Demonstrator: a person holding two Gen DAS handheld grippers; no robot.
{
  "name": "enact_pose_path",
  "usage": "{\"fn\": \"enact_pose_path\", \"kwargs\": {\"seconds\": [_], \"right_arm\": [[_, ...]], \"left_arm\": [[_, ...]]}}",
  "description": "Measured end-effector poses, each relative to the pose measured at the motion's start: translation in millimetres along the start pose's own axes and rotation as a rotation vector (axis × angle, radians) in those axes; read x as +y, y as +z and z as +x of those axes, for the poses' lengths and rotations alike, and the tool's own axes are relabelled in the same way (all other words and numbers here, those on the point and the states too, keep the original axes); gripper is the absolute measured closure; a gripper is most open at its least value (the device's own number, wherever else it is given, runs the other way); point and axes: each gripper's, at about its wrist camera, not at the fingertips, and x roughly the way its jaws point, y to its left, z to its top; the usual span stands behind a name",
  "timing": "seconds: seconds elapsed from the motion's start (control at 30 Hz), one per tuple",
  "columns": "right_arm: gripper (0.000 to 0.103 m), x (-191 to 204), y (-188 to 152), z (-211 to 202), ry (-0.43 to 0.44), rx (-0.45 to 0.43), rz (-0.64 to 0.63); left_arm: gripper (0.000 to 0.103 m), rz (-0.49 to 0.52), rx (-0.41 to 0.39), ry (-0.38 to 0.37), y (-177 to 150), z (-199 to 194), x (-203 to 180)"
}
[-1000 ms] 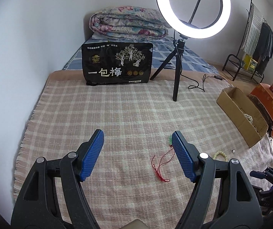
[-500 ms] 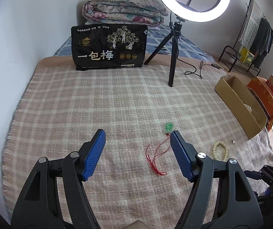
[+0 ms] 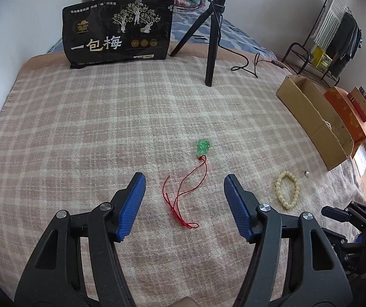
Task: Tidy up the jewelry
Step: 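Move both open tools back over the blanket toward the remaining jewelry, then close the left tool on the green jade pendant while right tool grasps the yellow bead bracelet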
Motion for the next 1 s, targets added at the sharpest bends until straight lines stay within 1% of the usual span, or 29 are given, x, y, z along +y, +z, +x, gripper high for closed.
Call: {"fn": "enact_pose_path", "kwargs": {"seconds": [0.27, 0.57, 0.77, 1.0], "right_arm": [[0.064, -6, -2, 8, 0.003, 0.021, 0.014], [0.064, -13, 4, 17, 0.013, 0.027, 0.038], [0.064, -8, 14, 27, 0.029, 0.036, 0.02], [0.064, -1, 25, 39, 0.027, 0.045, 0.003]], "left_arm": [[0.037, 0.041, 0.028, -0.016, -3, 13, -9], [0.037, 0.052, 0.049, -0.027, -3, 26, -10], [0.037, 0.09, 0.069, -0.021, -5, 41, -19], [0.037, 0.11, 0.081, 0.015, 2, 64, -22]]}}
